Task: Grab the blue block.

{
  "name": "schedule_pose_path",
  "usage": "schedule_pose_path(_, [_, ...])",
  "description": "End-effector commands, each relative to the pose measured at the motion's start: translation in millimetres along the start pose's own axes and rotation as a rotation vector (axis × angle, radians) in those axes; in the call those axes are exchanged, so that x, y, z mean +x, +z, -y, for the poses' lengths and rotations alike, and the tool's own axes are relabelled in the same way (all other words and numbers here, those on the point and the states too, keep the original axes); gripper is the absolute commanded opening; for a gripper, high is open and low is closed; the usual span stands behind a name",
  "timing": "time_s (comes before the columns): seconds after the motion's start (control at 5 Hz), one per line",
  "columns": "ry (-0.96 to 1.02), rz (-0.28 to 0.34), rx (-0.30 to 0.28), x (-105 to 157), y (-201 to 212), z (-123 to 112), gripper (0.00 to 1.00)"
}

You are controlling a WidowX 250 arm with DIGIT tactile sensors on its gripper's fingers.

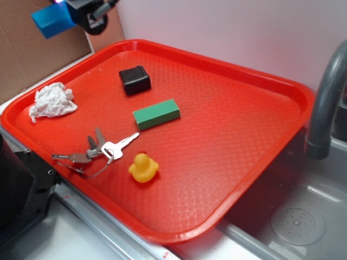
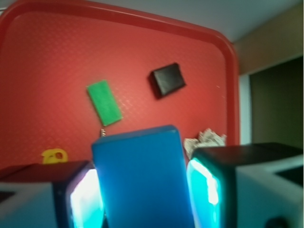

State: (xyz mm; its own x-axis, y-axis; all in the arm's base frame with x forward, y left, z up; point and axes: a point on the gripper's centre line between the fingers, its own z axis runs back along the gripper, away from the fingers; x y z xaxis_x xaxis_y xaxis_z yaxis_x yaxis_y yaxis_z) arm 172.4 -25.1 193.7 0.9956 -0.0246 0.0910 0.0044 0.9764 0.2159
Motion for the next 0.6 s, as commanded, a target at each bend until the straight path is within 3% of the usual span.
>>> schedule_pose_path(0.0, [0.188,0.007,-0.07,7.8,26.7,-2.4,0.0])
schedule_pose_path(0.4, [0.257,0.008,-0.082,7.4,20.4,-16.2,0.0])
